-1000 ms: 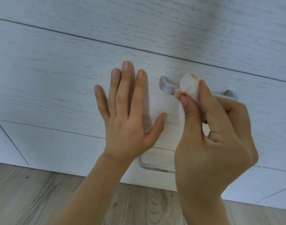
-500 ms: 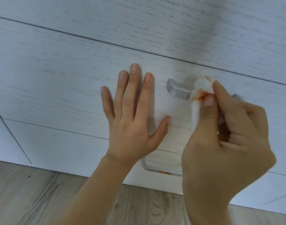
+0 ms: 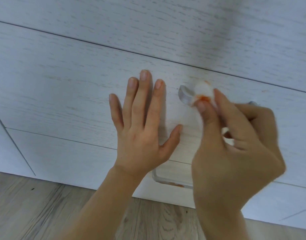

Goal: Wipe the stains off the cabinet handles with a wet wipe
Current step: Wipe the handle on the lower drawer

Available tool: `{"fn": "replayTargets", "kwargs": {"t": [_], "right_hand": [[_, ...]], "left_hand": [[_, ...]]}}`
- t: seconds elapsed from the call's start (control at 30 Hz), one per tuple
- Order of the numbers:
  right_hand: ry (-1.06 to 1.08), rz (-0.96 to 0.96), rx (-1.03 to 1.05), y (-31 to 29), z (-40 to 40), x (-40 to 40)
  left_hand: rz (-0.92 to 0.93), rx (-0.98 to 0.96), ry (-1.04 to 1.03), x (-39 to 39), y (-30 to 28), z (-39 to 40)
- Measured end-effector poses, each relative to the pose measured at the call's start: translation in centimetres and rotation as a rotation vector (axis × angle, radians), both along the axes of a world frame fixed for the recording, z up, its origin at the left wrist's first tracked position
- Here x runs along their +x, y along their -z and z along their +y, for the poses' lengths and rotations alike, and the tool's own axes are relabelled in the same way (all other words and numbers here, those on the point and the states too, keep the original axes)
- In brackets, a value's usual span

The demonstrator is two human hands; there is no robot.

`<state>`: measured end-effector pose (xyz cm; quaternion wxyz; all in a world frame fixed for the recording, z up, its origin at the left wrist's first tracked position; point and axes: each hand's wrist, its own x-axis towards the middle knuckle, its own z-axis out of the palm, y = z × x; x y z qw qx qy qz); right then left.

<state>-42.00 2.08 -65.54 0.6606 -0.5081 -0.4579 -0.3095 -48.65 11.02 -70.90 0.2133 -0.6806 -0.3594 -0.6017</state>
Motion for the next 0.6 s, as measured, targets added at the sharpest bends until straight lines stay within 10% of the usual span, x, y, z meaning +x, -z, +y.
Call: {"fn": "replayTargets", "kwargs": {"t": [0.6], "right_hand": [[-0.004, 0.153, 0.025, -0.3, -0.1, -1.1]], "left_hand": [[0.022, 0.028, -0.014, -0.6, -0.2, 0.2]]}}
